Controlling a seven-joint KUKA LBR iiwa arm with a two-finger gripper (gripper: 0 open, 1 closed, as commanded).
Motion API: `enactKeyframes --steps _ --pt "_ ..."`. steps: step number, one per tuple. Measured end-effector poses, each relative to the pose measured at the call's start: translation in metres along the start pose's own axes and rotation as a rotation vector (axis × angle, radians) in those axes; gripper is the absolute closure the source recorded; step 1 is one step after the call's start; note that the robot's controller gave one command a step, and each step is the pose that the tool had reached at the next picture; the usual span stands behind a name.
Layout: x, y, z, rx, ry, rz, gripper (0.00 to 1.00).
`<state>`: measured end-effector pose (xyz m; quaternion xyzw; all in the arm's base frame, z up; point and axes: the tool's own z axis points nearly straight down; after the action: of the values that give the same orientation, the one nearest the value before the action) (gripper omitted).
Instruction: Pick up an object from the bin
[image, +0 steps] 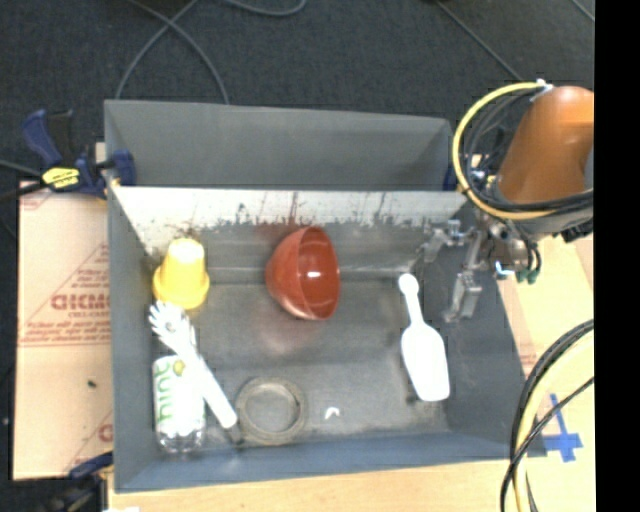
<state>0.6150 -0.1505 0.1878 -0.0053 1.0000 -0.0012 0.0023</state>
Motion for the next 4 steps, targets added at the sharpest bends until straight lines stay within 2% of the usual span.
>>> enactKeyframes --steps 1,2,3,4 --pt "0.001 0.006 0.01 -0.001 -0.003 0.048 0.0" --pt "0.037 0.002 0.035 0.001 -0.004 -0.269 0.0" --pt "-0.041 0.025 0.05 -0.003 -0.01 0.077 0.0" --pt "-0.02 0.039 0.073 0.001 -0.009 -0.202 0.0"
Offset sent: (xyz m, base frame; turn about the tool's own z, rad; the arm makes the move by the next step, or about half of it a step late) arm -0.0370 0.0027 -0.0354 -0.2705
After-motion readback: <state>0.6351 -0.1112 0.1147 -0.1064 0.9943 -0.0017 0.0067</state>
